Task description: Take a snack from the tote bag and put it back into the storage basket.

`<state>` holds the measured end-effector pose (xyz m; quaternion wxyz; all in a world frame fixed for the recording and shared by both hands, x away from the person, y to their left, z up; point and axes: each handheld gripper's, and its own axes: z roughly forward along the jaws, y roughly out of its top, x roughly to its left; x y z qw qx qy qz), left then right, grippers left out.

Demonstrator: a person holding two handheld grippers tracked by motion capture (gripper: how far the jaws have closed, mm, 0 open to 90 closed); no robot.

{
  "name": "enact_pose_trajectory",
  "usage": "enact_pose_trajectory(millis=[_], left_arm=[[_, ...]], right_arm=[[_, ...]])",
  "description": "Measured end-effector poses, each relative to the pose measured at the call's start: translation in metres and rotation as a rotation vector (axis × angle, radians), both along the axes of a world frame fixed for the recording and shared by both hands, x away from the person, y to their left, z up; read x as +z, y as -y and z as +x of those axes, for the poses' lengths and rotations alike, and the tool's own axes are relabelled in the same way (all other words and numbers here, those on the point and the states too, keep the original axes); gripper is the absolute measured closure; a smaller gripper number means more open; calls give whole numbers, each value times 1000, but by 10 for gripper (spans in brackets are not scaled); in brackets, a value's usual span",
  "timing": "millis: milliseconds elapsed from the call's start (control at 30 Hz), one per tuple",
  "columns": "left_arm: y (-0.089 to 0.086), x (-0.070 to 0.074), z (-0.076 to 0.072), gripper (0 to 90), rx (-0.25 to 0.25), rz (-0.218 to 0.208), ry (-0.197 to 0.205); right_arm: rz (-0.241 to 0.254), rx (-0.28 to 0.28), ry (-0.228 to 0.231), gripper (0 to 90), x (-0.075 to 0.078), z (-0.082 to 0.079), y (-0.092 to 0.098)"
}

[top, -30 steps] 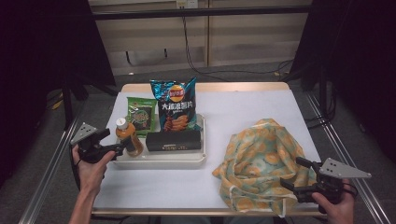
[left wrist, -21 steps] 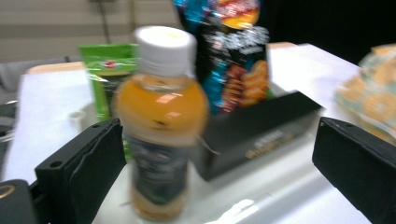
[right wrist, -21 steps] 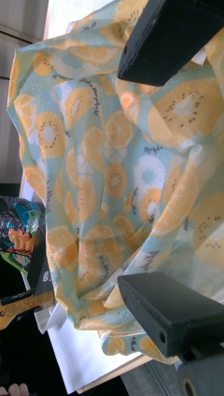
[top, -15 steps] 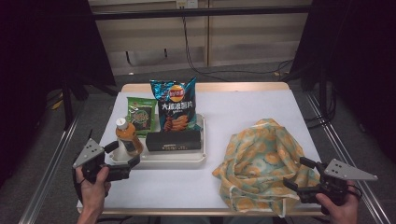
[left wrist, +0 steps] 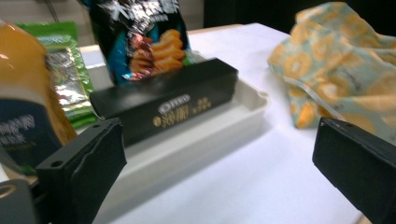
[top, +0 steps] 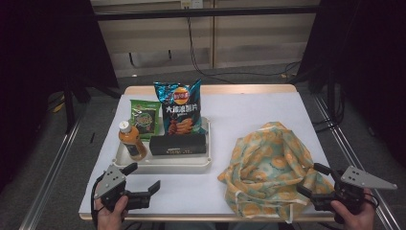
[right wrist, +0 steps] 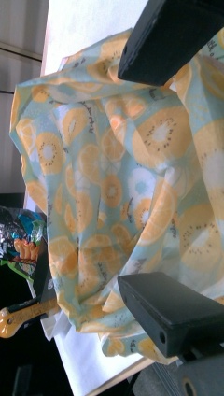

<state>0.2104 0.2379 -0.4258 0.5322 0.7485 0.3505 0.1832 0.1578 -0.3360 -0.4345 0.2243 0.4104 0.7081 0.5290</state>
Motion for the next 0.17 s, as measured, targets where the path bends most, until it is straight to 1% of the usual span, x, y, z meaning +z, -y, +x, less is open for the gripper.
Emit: enact_pose_trajectory(millis=[33,67,100,133,167], left_arm=[[-1,-2,1,16,1,3,-8],[-2,-6,3,17,14,11,-31],[-3,-7,5,23,14,11,-44],[-3,-6,6,25,23,6,-46],[-5,-5,6,25,26,0,-36]], right_arm=[[-1,0,1,26,0,1,0],[0,1,-1,26,0,1,1],[2,-4,-3,26,0,1,1],[3,-9,1,26,0,1,2],[4,-6,0,26,0,0,3]])
